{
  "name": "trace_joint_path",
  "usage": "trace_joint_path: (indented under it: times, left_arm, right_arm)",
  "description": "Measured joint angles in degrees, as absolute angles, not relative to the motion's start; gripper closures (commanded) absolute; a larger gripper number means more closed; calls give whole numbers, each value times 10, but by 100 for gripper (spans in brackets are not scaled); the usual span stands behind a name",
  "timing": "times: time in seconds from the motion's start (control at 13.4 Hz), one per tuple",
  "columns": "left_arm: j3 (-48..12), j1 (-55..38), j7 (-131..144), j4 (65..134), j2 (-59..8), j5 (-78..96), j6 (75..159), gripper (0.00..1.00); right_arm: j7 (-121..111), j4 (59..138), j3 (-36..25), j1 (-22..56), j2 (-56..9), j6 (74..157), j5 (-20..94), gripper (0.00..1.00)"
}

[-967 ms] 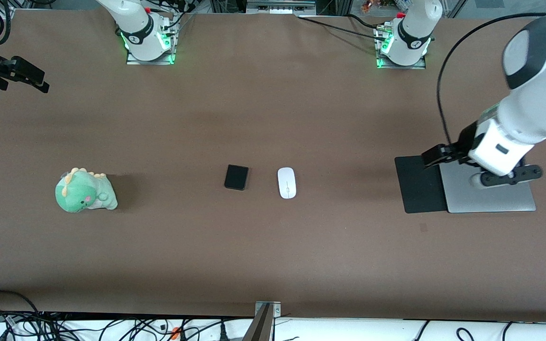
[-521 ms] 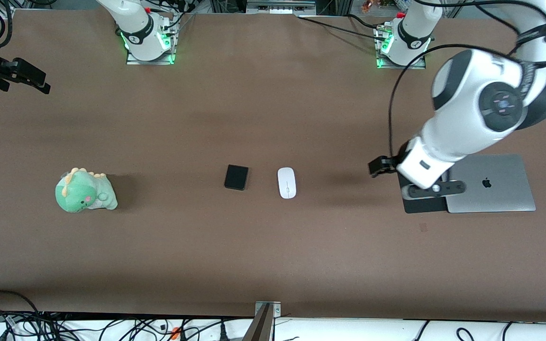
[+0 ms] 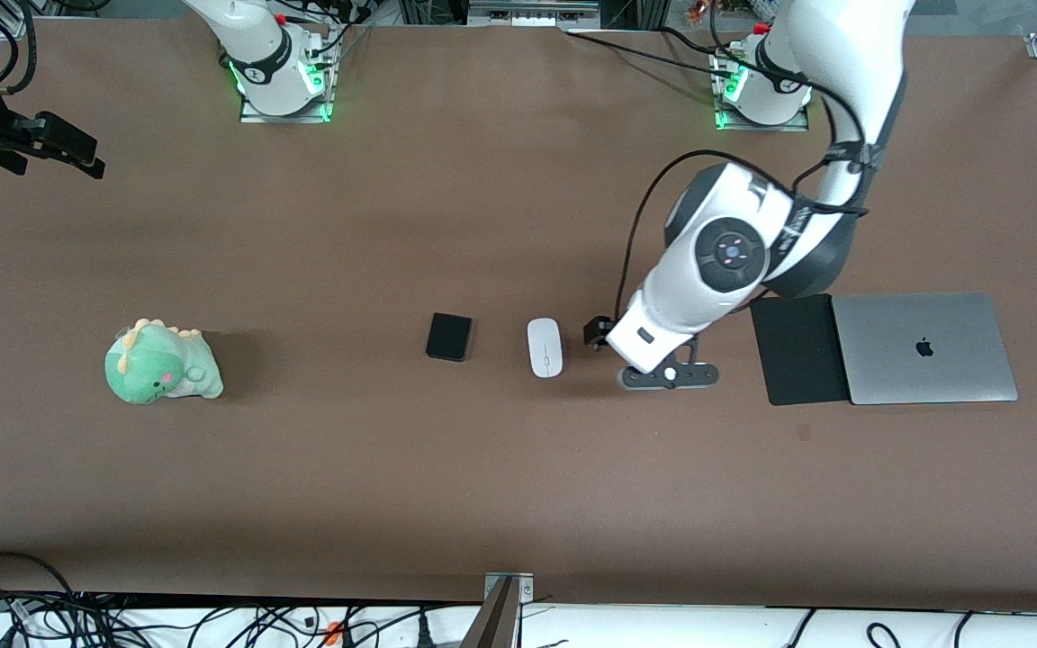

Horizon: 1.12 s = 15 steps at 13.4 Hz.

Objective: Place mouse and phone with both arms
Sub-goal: 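Move the left gripper over the white mouse and lower it, then grasp the white mouse with the left gripper and carry it toward the mouse pad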

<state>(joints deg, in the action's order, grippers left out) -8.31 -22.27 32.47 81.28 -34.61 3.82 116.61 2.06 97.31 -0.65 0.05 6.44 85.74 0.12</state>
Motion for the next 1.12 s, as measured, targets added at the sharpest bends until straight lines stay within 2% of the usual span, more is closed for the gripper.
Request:
trace_joint_path:
  times: [0.3, 1.12]
  left_arm:
    - [-80, -279, 370, 812, -397, 36, 1236, 0]
    - [-73, -335, 438, 810, -493, -20, 1297, 0]
  right_arm:
    - [21, 973, -5, 1, 64, 857, 1, 0]
    - [21, 973, -2, 1, 64, 857, 1, 0]
